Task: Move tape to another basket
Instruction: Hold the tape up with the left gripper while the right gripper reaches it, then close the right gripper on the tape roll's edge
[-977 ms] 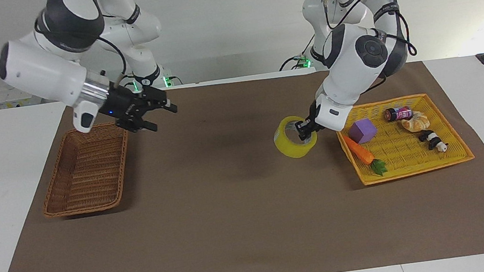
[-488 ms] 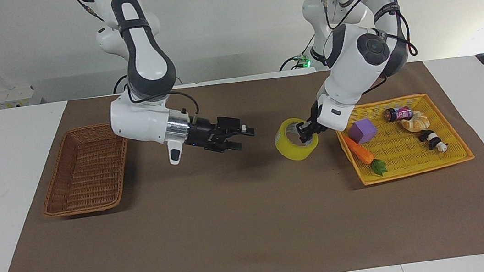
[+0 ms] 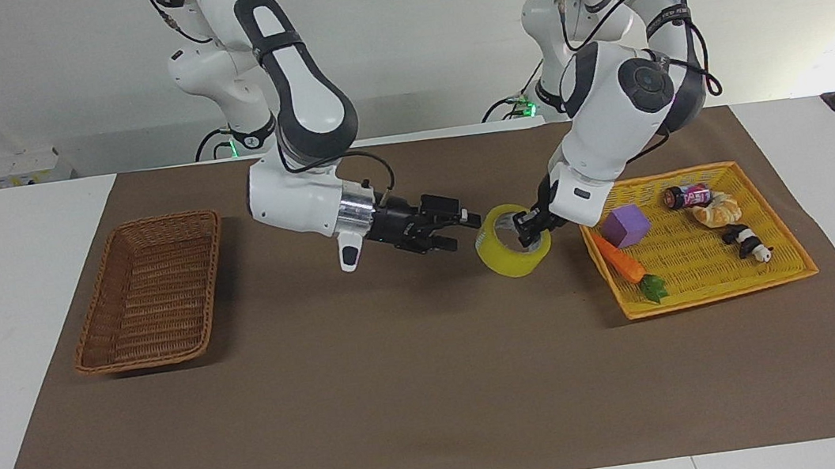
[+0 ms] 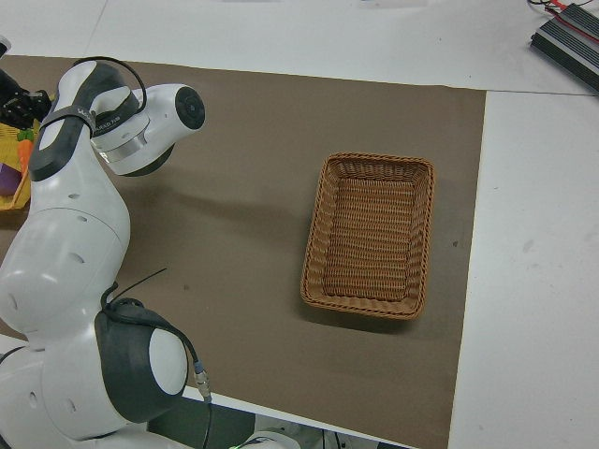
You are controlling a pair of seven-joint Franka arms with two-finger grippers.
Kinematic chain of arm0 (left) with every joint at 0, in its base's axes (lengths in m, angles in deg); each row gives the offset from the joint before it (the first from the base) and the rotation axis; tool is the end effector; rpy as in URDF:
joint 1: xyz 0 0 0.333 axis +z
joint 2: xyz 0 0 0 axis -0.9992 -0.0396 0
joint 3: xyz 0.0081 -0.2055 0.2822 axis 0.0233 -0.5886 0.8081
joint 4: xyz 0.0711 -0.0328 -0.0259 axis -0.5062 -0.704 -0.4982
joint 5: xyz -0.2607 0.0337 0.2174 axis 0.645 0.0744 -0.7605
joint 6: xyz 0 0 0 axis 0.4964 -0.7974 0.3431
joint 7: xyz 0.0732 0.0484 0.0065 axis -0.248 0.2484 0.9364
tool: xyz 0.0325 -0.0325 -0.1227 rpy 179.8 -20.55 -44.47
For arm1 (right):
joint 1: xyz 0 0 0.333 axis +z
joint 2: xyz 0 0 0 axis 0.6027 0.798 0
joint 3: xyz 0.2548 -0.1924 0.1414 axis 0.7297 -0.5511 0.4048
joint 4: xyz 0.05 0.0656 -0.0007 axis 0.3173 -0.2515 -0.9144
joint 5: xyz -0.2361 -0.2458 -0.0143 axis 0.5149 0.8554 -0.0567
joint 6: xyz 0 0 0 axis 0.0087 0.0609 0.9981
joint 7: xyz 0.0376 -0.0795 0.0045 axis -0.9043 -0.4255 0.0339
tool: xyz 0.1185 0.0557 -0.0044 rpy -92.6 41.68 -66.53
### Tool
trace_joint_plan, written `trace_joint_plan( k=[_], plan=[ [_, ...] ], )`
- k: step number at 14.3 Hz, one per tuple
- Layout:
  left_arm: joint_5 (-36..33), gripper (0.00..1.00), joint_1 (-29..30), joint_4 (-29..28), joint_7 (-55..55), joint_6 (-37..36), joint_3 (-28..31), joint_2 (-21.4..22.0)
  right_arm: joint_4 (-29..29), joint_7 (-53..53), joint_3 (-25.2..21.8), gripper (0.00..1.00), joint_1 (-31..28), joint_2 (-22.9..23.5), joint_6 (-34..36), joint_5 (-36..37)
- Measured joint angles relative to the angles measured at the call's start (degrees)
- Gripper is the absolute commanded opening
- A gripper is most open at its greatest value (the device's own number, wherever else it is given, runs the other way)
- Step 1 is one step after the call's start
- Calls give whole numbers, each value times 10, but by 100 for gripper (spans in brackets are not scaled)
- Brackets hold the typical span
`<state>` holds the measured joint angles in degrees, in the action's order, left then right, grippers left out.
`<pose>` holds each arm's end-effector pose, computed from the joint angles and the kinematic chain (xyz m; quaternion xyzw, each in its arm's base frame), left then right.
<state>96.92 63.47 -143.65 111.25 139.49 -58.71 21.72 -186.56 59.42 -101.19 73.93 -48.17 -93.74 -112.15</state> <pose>0.5288 -0.2756 0.4989 0.9852 0.1166 -0.0617 0.1091 0.5501 0.3296 0.4608 -0.8170 0.1207 0.0011 0.5639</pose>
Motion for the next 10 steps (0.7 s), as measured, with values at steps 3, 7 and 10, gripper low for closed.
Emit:
trace_joint_plan(
  k=[3,7,10],
  plan=[
    [-1,0,0,0,0,-2,0,0,0,1,0,99,16,2,-24,-6],
    [-16,0,-1,0,0,-10,-1,0,0,14,0,86,31,6,-43,-8],
    [-18,0,-1,0,0,-10,-2,0,0,31,0,54,31,10,-43,-9]
  ],
)
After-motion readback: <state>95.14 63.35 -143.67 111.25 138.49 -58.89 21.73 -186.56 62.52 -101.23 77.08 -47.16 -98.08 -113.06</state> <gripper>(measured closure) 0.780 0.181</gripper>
